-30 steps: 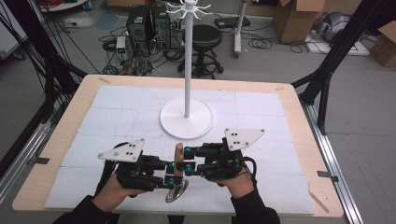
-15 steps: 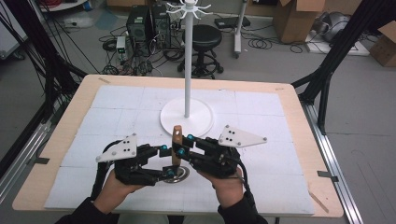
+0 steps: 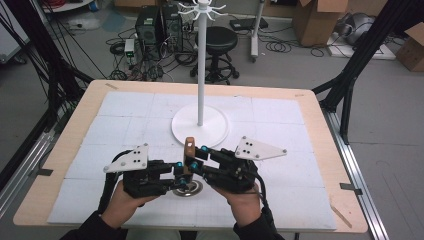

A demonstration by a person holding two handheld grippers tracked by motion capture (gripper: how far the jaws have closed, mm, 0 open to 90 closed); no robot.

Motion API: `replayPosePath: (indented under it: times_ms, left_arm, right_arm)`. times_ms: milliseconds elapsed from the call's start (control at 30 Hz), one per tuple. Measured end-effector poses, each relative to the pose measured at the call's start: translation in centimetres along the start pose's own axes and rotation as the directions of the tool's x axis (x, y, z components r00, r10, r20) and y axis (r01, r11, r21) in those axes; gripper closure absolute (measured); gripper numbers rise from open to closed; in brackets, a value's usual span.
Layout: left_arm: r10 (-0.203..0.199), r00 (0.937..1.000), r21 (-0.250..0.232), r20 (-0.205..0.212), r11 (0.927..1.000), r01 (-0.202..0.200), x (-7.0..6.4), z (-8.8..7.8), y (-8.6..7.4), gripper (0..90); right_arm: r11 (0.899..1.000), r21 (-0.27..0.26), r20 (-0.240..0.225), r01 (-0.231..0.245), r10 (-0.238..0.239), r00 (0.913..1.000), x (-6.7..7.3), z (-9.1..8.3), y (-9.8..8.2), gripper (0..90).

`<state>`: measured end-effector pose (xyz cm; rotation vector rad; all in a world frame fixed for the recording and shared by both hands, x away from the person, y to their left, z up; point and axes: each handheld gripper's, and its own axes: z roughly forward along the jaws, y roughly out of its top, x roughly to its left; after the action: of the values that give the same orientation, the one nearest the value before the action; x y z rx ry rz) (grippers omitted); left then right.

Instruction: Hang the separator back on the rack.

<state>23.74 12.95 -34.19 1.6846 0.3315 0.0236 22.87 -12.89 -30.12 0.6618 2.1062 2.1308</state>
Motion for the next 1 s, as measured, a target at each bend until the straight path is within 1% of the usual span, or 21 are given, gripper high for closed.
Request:
replayPosePath:
  times_ms: [33,100,133,167,200,233,267,333,400,467,500,533,567,600,633,667,733,800,833,867,1000]
  left_arm:
    - [0.003,0.9999,0.000,0.012,1.0000,-0.003,0.0,0.0,0.0,73.0]
    - [-0.001,0.9991,-0.009,0.041,1.0000,0.002,0.0,-0.1,0.0,73.0]
    - [-0.004,0.9980,-0.015,0.063,0.9999,0.005,0.0,-0.1,0.0,73.0]
    - [0.000,0.9970,-0.016,0.078,0.9999,0.002,0.0,-0.1,0.0,73.0]
    - [-0.005,0.9961,-0.018,0.088,0.9998,0.006,0.0,-0.1,0.0,73.1]
    - [-0.004,0.9945,-0.021,0.105,0.9998,0.007,-0.1,-0.2,0.0,73.1]
    - [-0.008,0.9934,-0.024,0.114,0.9997,0.011,-0.1,-0.2,0.0,73.1]
    - [-0.008,0.9921,-0.029,0.125,0.9995,0.012,-0.1,-0.3,0.1,73.0]
    - [-0.008,0.9931,-0.031,0.117,0.9995,0.011,-0.1,-0.5,0.1,72.9]
    - [-0.002,0.9963,-0.045,0.086,0.9990,0.006,0.1,-0.8,0.0,72.1]
    - [-0.011,0.9983,-0.041,0.058,0.9991,0.013,0.2,-1.0,0.0,68.9]
    - [-0.016,0.9996,-0.039,0.021,0.9991,0.017,0.4,-1.2,-0.2,57.8]
    - [-0.015,0.9999,-0.042,-0.008,0.9990,0.014,0.7,-1.6,-0.5,52.2]
    - [-0.020,0.9992,-0.047,-0.034,0.9987,0.018,1.0,-2.0,-0.8,49.1]
    - [-0.028,0.9977,-0.051,-0.062,0.9984,0.025,1.3,-2.6,-1.1,45.0]
    - [-0.033,0.9953,-0.056,-0.091,0.9980,0.028,1.6,-3.1,-1.4,42.2]
    - [-0.044,0.9880,-0.068,-0.148,0.9971,0.035,2.2,-4.2,-2.0,36.1]
    - [-0.043,0.9832,-0.086,-0.177,0.9959,0.028,2.8,-5.4,-2.7,32.0]
    - [-0.062,0.9773,-0.108,-0.203,0.9934,0.040,3.2,-6.2,-3.3,29.2]
    - [-0.064,0.9748,-0.110,-0.214,0.9931,0.041,3.4,-6.4,-3.4,25.2]
    - [-0.089,0.9542,-0.120,-0.285,0.9912,0.057,4.3,-7.8,-4.3,18.0]
  right_arm:
    - [1.000,-0.003,-0.022,0.012,-0.012,0.9997,-0.2,0.0,0.0,49.9]
    - [1.000,0.002,-0.094,0.028,-0.028,0.9951,-0.6,0.0,-0.1,46.7]
    - [0.999,0.005,-0.124,0.042,-0.041,0.9914,-0.8,0.0,-0.2,47.6]
    - [0.999,0.015,-0.162,0.050,-0.046,0.9857,-1.1,0.1,-0.3,49.7]
    - [0.999,0.015,-0.182,0.050,-0.046,0.9821,-1.2,0.2,-0.4,51.0]
    - [0.999,0.012,-0.214,0.050,-0.046,0.9758,-1.5,0.2,-0.5,54.3]
    - [0.999,0.007,-0.230,0.045,-0.042,0.9722,-1.7,0.2,-0.6,58.2]
    - [0.998,-0.009,-0.262,0.054,-0.055,0.9634,-1.9,0.3,-0.8,68.5]
    - [0.999,-0.015,-0.269,0.048,-0.050,0.9618,-1.9,0.4,-0.9,71.9]
    - [0.998,-0.032,-0.259,0.059,-0.066,0.9636,-1.9,0.6,-0.9,72.4]
    - [0.998,-0.034,-0.245,0.060,-0.066,0.9673,-1.9,0.8,-0.9,72.6]
    - [0.997,-0.044,-0.226,0.069,-0.077,0.9710,-1.9,0.9,-0.7,72.8]
    - [0.996,-0.053,-0.212,0.076,-0.086,0.9734,-2.2,1.1,-0.5,72.8]
    - [0.997,-0.057,-0.200,0.060,-0.071,0.9772,-2.4,1.2,-0.2,72.8]
    - [0.996,-0.064,-0.176,0.058,-0.069,0.9821,-2.7,1.3,0.2,72.8]
    - [0.995,-0.068,-0.148,0.066,-0.076,0.9861,-3.0,1.4,0.6,72.9]
    - [0.995,-0.062,-0.100,0.073,-0.079,0.9918,-3.9,1.6,1.5,72.8]
    - [0.995,-0.058,-0.068,0.077,-0.081,0.9944,-4.7,1.9,2.6,72.8]
    - [0.995,-0.057,-0.054,0.082,-0.085,0.9949,-5.2,2.1,3.1,72.8]
    - [0.995,-0.055,-0.038,0.085,-0.087,0.9955,-5.9,2.4,4.0,72.8]
    - [0.994,-0.042,-0.010,0.104,-0.104,0.9945,-7.3,3.2,5.9,72.8]
